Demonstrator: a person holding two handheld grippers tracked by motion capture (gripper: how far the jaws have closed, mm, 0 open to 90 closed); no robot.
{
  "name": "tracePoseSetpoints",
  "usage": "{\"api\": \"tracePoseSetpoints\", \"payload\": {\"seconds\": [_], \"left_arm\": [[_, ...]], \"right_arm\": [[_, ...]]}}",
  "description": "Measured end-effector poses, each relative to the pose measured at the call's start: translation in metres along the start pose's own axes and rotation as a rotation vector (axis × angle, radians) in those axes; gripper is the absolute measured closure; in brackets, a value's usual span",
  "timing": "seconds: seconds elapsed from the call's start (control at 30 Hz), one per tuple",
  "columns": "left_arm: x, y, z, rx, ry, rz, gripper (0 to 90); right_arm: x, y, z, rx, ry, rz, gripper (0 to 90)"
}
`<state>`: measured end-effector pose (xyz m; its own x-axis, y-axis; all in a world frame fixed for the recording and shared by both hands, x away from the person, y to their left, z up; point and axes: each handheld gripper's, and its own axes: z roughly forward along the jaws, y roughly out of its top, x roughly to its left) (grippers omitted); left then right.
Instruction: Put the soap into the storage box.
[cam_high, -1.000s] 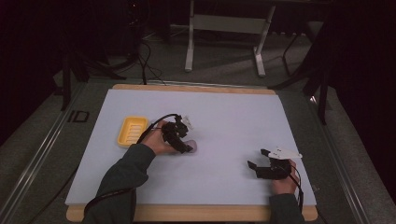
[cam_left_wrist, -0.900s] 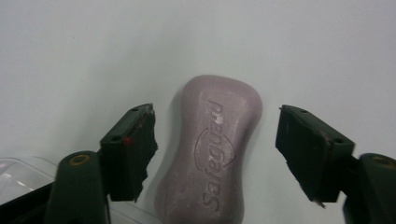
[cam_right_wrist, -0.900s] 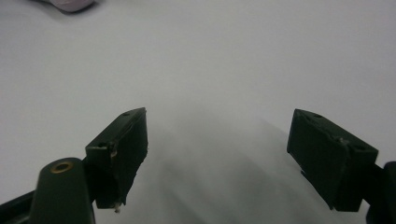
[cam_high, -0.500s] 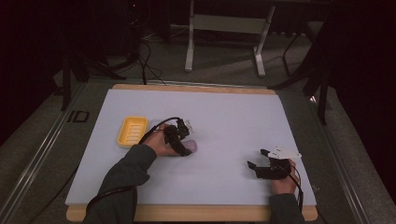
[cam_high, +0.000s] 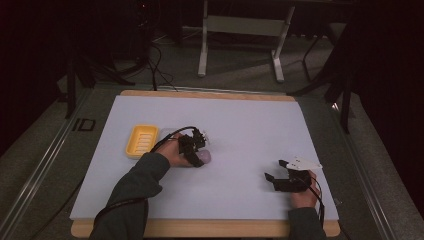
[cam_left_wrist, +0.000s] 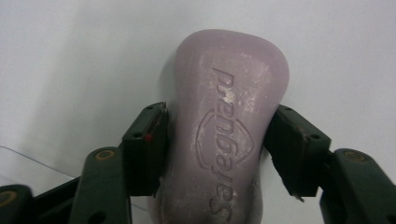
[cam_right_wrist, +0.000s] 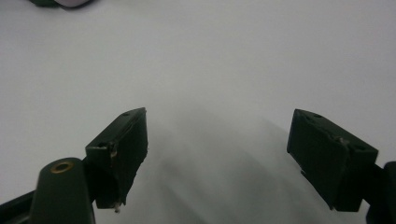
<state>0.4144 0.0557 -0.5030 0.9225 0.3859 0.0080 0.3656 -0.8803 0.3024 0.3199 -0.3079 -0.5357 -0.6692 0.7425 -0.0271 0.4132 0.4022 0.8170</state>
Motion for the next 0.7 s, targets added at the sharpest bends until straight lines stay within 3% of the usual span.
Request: {"api": "tracePoseSetpoints", "payload": {"seconds": [0.23, 0.7], "left_arm": [[-0.002, 0.005, 0.000, 0.046, -0.001, -0.014, 46.6], [-0.001, 0.016, 0.000, 0.151, -0.010, 0.020, 48.0]], "right_arm": [[0.001, 0.000, 0.001, 0.006, 0.000, 0.001, 19.8], [0.001, 0.001, 0.001, 0.013, -0.001, -0.008, 19.8]]}}
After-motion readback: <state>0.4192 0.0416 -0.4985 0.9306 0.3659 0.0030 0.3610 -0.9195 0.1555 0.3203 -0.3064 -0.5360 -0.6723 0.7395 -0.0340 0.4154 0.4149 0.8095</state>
